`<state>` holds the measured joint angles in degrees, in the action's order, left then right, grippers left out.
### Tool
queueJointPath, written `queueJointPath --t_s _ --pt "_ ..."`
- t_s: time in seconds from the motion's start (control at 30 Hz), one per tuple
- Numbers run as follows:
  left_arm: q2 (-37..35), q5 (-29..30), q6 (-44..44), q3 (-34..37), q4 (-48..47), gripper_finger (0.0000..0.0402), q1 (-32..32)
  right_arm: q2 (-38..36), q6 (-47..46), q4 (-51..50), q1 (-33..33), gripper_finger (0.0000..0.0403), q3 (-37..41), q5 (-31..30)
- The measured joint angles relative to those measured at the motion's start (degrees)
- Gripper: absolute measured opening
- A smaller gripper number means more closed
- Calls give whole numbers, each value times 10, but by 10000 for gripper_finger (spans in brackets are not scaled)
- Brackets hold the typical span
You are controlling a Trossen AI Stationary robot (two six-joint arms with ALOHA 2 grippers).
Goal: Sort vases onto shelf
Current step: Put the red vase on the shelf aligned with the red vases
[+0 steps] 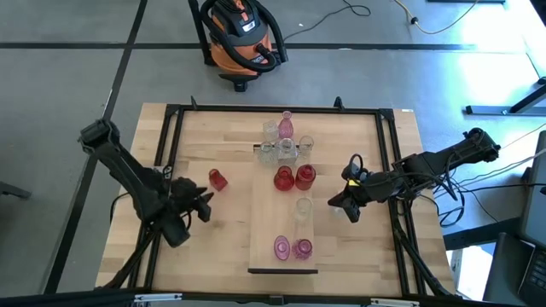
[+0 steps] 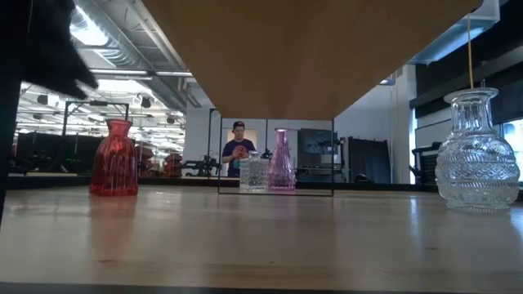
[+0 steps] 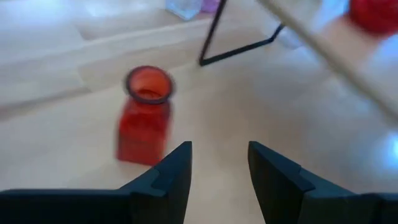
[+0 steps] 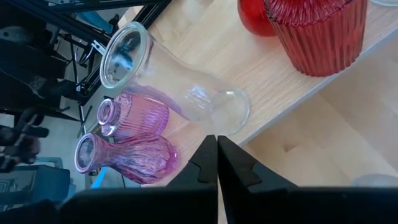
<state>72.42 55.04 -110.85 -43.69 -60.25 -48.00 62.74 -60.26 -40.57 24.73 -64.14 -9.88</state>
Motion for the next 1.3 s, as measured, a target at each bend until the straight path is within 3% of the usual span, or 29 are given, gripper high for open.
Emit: queueJointPath --t_s 0.1,0.47,0.83,1.1,1.3 --pt "16 15 2 28 -1 149 8 0 -8 0 0 0 0 5" --pt "17 -27 -7 87 44 167 60 0 -25 0 0 0 0 27" --pt "17 -5 136 88 111 221 111 0 -40 0 0 0 0 26" --pt "17 -6 221 92 120 226 189 0 -61 0 0 0 0 31" --pt "17 -38 269 152 240 226 247 0 -73 3 0 0 0 31"
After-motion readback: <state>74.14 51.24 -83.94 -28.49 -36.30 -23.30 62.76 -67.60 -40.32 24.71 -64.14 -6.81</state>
